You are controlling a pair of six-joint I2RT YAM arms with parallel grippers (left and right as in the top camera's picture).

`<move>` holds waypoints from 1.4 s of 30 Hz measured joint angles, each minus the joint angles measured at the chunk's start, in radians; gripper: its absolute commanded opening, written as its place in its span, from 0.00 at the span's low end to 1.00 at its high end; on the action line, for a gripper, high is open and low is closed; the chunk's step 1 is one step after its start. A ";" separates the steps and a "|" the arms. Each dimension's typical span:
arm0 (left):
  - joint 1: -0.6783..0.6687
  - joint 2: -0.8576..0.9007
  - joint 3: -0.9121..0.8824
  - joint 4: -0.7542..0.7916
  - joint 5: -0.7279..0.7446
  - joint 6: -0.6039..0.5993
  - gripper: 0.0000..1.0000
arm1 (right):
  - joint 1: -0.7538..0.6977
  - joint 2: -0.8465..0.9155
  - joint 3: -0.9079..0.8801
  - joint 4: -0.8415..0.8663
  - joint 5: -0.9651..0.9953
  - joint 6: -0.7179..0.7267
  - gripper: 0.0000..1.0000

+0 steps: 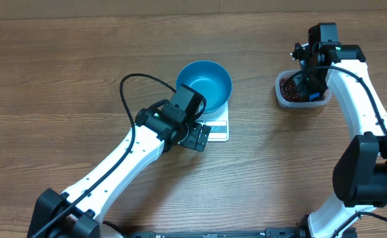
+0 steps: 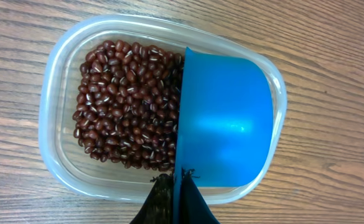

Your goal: Scoop item into bowl and weigh 150g on scale

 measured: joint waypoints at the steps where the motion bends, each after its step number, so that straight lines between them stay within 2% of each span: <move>1: 0.000 0.015 0.000 0.008 -0.005 -0.001 0.98 | -0.002 0.000 0.000 0.000 -0.004 0.000 0.04; 9: 0.000 0.163 -0.008 0.013 -0.056 -0.035 0.97 | -0.004 0.000 0.000 0.001 -0.010 0.000 0.04; 24: 0.000 0.161 -0.009 0.010 -0.075 -0.042 1.00 | -0.004 0.000 0.000 0.003 -0.010 0.000 0.04; 33: -0.011 0.161 -0.010 0.019 -0.023 0.022 1.00 | -0.004 0.000 0.000 0.004 -0.010 -0.001 0.04; 42: -0.011 0.161 -0.009 0.017 -0.015 0.023 1.00 | -0.005 0.000 0.000 0.005 -0.010 0.011 0.04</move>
